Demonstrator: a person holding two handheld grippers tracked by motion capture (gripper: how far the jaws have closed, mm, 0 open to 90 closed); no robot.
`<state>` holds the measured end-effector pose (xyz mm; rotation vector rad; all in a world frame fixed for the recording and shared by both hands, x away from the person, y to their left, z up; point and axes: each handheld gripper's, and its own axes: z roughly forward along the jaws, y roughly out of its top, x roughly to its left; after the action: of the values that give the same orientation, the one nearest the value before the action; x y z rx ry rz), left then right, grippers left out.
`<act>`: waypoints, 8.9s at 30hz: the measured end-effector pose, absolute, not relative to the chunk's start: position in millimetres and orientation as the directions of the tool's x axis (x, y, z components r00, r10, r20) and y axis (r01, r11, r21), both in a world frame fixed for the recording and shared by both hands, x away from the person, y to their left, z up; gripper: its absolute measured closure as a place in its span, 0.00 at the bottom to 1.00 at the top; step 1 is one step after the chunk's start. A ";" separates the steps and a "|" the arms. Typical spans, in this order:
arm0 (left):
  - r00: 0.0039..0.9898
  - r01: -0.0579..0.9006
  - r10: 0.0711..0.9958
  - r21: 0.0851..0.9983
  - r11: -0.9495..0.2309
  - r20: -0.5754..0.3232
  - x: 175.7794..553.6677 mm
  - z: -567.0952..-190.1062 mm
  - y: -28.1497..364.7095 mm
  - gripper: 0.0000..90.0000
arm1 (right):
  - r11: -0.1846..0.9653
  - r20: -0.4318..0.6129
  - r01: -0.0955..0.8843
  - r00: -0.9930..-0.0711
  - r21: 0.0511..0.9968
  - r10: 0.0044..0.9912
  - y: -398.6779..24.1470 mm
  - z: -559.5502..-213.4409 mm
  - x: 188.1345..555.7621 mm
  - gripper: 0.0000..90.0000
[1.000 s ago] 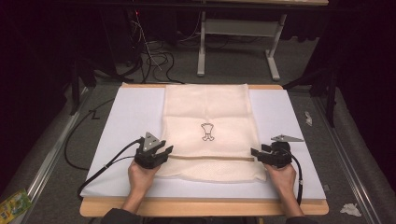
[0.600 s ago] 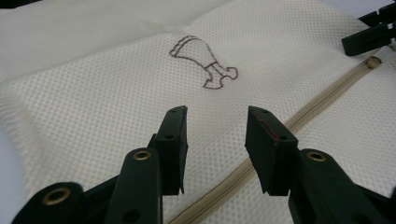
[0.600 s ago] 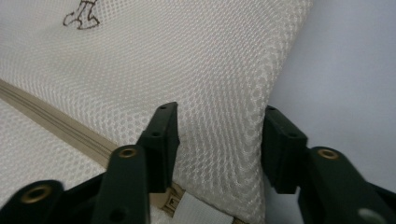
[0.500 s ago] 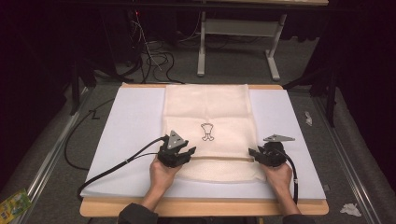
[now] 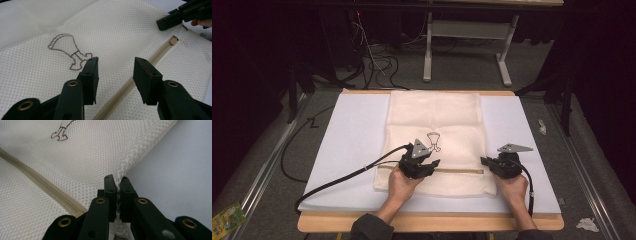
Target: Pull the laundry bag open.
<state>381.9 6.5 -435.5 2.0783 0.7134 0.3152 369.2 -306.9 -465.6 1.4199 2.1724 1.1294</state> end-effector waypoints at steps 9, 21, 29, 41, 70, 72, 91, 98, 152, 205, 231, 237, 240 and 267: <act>0.833 0.361 0.549 0.816 -0.451 -0.065 379.0 -435.3 -17.3 0.60 | 0.204 0.143 0.604 -0.476 0.771 0.868 -306.2 -456.1 367.3 0.98; 0.862 0.375 0.492 0.805 -0.459 -0.122 373.9 -445.5 -50.6 0.60 | 0.186 0.165 0.600 -0.481 0.778 0.861 -306.5 -449.5 367.3 0.98; 0.874 0.379 0.463 0.805 -0.457 -0.149 371.0 -450.1 -66.9 0.61 | 0.179 0.174 0.597 -0.485 0.782 0.857 -306.6 -447.9 366.3 0.98; 0.883 0.374 0.440 0.811 -0.449 -0.163 368.9 -451.8 -79.3 0.64 | 0.190 0.163 0.583 -0.498 0.790 0.851 -303.3 -440.9 364.9 0.98; 0.893 0.377 0.414 0.797 -0.472 -0.177 372.5 -462.3 -103.1 0.66 | 0.193 0.171 0.571 -0.522 0.798 0.835 -298.7 -439.4 366.1 0.98; 0.891 0.380 0.416 0.796 -0.470 -0.180 373.6 -463.9 -105.6 0.66 | 0.189 0.177 0.569 -0.525 0.800 0.833 -298.3 -439.1 366.0 0.98; 0.899 0.390 0.373 0.805 -0.447 -0.228 375.0 -462.8 -103.9 0.79 | 0.196 0.176 0.569 -0.532 0.798 0.828 -298.8 -440.0 366.8 0.98; 0.888 0.409 0.393 0.800 -0.440 -0.238 378.1 -464.8 -106.0 0.87 | 0.193 0.179 0.571 -0.530 0.798 0.829 -298.0 -440.1 366.9 0.98; 0.896 0.366 0.419 0.783 -0.503 -0.150 374.7 -447.0 -89.5 0.97 | 0.225 0.145 0.559 -0.540 0.798 0.829 -308.3 -443.2 363.9 0.98; 0.875 0.381 0.459 0.805 -0.454 -0.154 376.2 -441.9 -55.3 0.97 | 0.235 0.140 0.565 -0.541 0.791 0.829 -304.3 -445.8 366.9 0.98; 0.867 0.386 0.472 0.812 -0.438 -0.158 375.8 -440.4 -41.8 0.97 | 0.238 0.140 0.570 -0.540 0.787 0.830 -304.3 -447.6 367.9 0.98; 0.868 0.385 0.471 0.812 -0.440 -0.156 375.7 -440.7 -39.8 0.97 | 0.243 0.135 0.569 -0.541 0.786 0.830 -303.2 -448.2 368.3 0.98; 0.865 0.387 0.476 0.813 -0.436 -0.157 375.9 -439.4 -35.3 0.97 | 0.244 0.133 0.569 -0.540 0.785 0.831 -304.4 -448.3 368.1 0.98; 0.856 0.386 0.493 0.827 -0.409 -0.156 373.7 -434.7 -16.3 0.97 | 0.248 0.127 0.570 -0.536 0.784 0.834 -303.6 -450.0 370.1 0.98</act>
<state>373.7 -16.3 -434.7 2.0466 0.6409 0.1375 370.1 -303.6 -450.0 1.2966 2.2090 1.1784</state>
